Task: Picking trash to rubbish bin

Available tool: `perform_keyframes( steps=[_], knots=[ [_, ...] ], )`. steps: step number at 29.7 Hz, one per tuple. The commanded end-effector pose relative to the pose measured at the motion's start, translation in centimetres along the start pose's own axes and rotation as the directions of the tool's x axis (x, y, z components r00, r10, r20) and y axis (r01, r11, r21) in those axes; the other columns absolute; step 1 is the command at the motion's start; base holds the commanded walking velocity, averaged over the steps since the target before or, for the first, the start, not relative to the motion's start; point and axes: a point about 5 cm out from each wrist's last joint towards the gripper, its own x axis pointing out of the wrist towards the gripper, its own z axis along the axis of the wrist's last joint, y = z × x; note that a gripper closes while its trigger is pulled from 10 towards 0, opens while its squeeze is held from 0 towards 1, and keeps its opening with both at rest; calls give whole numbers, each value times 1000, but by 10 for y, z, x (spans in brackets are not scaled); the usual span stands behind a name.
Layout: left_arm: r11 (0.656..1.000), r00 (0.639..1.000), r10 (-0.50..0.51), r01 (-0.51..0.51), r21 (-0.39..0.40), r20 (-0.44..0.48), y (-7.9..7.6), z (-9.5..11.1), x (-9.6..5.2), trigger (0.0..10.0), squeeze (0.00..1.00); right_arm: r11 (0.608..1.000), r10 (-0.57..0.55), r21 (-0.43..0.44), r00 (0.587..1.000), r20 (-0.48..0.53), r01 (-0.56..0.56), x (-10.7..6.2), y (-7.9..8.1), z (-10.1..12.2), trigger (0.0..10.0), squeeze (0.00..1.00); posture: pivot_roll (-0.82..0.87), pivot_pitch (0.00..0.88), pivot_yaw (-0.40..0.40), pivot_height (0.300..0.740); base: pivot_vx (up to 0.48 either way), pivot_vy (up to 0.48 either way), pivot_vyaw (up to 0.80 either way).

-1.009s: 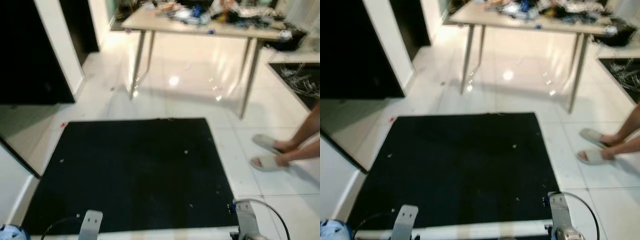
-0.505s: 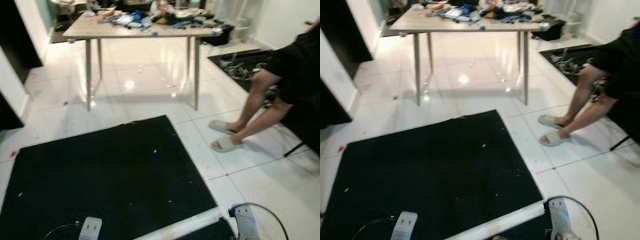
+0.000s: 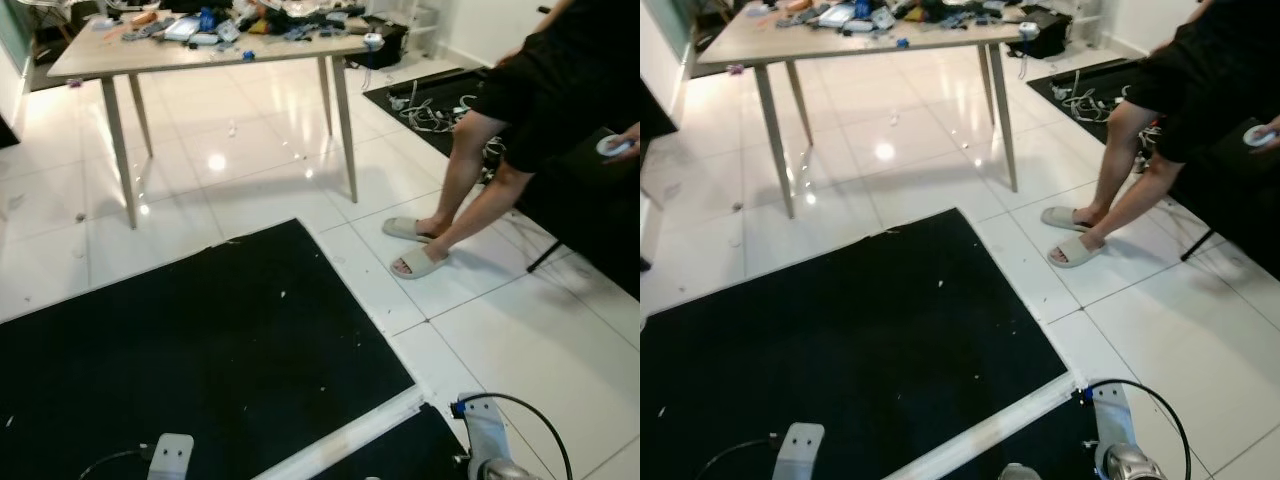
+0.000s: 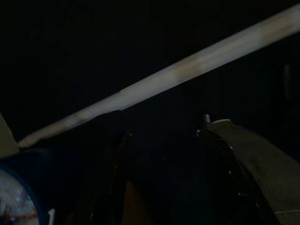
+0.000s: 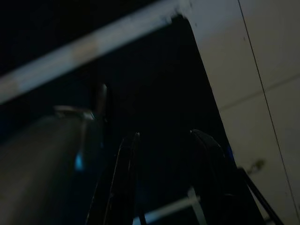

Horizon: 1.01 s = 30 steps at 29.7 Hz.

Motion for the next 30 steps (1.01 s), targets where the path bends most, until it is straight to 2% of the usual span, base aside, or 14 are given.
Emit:
perform_keyframes(
  steps=[1,6,9,19,30],
  knots=[
    [999,1000,24,-24,-32,9,9,3,0,10000,0,1000,9,29,999,46,-10,1,9,9,10000,0,-12,74,65,740,247,0,0],
    [999,1000,26,-25,-41,18,11,6,0,10000,0,1000,19,14,996,91,-20,1,16,24,10000,0,-10,73,65,740,277,0,0],
    [999,1000,24,-23,-43,18,11,6,0,10000,0,1000,22,1,995,94,-22,2,18,26,10000,0,-4,73,62,740,322,0,0],
    [1000,1000,0,-1,-27,-23,5,-9,-3,10000,0,1000,15,-18,999,51,-14,1,18,11,10000,0,-6,74,60,740,342,0,0],
    [1000,1000,-13,13,-8,-28,4,-10,-3,10000,0,999,6,-38,999,31,-5,1,17,6,10000,0,-8,71,59,740,372,0,0]
  ],
)
